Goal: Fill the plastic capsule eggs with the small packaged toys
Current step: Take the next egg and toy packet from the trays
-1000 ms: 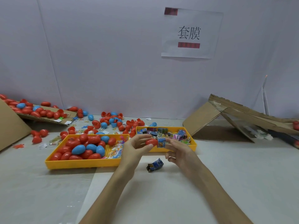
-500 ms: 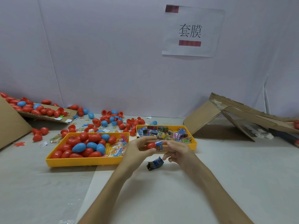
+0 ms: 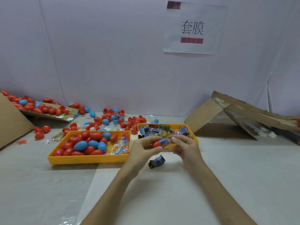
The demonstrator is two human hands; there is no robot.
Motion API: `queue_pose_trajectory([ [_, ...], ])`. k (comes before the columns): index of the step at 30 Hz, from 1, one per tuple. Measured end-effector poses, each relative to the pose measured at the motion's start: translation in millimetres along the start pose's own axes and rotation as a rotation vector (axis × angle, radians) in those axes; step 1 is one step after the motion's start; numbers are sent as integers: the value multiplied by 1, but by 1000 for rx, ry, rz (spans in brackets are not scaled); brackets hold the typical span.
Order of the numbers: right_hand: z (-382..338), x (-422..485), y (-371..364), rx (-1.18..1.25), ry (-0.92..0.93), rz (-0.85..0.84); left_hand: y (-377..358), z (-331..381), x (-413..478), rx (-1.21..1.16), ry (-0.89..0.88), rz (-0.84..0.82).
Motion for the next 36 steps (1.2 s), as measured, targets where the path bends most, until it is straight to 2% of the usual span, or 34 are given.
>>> queue_pose_trajectory([
  [3, -3, 4, 8, 77, 9, 70, 5, 0, 2, -24, 25, 27],
  [5, -4, 4, 9, 28, 40, 66, 5, -1, 2, -18, 29, 4],
  [12, -7, -7, -8, -278, 242, -125, 2, -4, 1, 74, 7, -9],
  [18, -6, -6, -5, -333, 233, -106, 4, -8, 3, 71, 50, 37],
  [36, -4, -5, -6, -377, 244, -156, 6, -6, 2, 155, -44, 109],
])
Point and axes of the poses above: each hand's wrist, its own x-axis towards the middle knuckle, its own y-axis out of the back of the hand, z = x × y, the point moved 3 cm from there along x, towards the middle knuckle, and after that the axes turned 8 degrees about z, right-handed, at the moved point
